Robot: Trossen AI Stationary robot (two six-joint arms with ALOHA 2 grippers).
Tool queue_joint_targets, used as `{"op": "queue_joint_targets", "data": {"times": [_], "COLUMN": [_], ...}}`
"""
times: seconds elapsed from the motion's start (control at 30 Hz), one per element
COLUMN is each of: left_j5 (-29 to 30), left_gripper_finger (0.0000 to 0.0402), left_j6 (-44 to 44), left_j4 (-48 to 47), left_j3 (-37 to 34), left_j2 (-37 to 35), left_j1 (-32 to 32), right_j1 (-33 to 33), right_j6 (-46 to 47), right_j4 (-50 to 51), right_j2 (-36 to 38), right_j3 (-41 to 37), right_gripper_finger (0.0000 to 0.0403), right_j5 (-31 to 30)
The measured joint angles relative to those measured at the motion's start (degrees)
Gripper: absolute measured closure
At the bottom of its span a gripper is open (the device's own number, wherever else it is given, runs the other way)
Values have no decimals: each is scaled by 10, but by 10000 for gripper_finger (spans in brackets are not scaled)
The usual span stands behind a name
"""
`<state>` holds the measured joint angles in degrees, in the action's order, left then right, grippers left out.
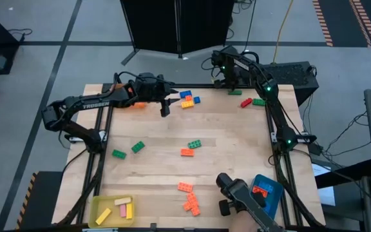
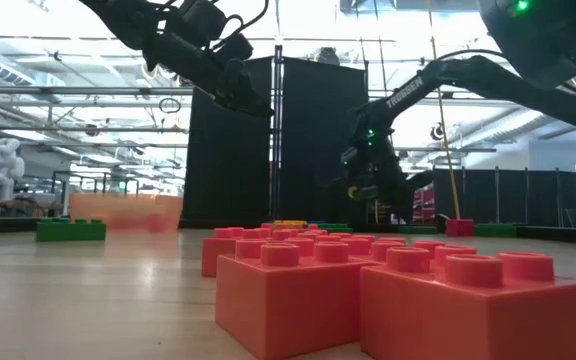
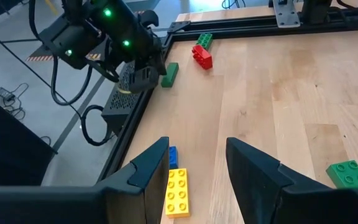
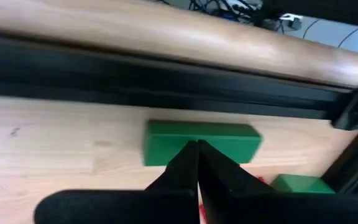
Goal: Sort blocks by size
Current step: Put the green block into the yellow bin
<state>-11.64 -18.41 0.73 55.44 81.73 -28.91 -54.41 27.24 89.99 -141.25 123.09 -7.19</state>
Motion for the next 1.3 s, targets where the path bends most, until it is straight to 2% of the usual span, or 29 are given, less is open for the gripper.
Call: {"op": "queue_joint_targets", "data": {"times": [0.53,0.73,1.0,1.13,1.3], "left_j5": [0,0,0,0,1], "left_gripper_finger": [240,240,240,240,240], "left_j6": [0,-2,-2,-2,-2], "left_j4": [2,5,5,4,2], "left_j3": [0,0,0,0,0], "left_j2": [0,0,0,0,0], "left_j1": [0,0,0,0,0], "right_j1": [9,48,110,131,140], "right_j6": [-27,-104,-167,-217,-331], "right_j4": [-6,-62,-80,-84,-79], "right_j2": [-9,-5,6,23,60], "right_j3": [-3,-2,-3,5,9], "right_gripper_finger": [403,403,403,403,394], "right_j5": [32,126,199,192,96]}}
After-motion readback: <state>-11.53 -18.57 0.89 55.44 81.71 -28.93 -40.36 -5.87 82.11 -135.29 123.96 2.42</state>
